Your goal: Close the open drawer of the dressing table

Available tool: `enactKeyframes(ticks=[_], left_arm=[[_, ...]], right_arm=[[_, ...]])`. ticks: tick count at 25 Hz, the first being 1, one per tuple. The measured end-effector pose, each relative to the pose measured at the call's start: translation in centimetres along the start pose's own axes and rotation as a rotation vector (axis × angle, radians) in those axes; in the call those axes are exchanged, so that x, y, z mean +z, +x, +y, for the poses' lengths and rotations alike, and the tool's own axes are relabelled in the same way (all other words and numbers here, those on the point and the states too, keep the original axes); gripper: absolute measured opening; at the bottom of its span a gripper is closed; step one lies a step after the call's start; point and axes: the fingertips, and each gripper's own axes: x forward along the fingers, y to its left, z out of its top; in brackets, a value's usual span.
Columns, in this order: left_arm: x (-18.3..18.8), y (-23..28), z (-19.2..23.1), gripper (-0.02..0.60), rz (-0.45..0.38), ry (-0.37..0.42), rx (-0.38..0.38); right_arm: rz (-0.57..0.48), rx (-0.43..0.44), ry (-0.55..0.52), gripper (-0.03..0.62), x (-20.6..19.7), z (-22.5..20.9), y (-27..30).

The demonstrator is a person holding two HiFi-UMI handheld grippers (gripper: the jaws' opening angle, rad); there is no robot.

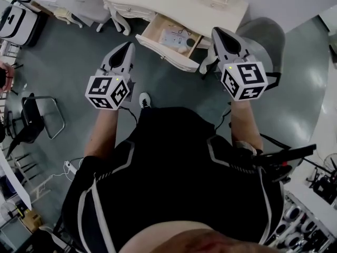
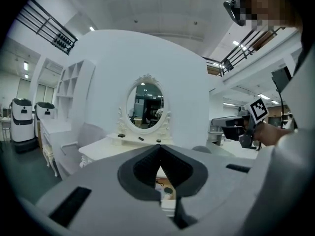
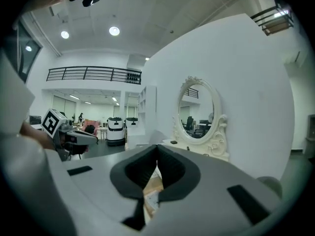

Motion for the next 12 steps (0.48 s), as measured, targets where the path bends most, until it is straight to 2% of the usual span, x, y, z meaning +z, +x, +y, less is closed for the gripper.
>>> enactKeyframes(ticks=[4, 12], left_arm=[[0.2, 2.5, 3.8, 0.0, 0.01, -0.01, -0.061], [-1.3, 6.1, 7.9, 0.0, 0.047, 0.046, -0.21]], right_arm=[[0.04, -0.055, 0.005, 0.005, -0.8, 0.6, 3.3], [0.091, -0.147, 0.051, 0.005, -3.2, 2.5, 8.0]])
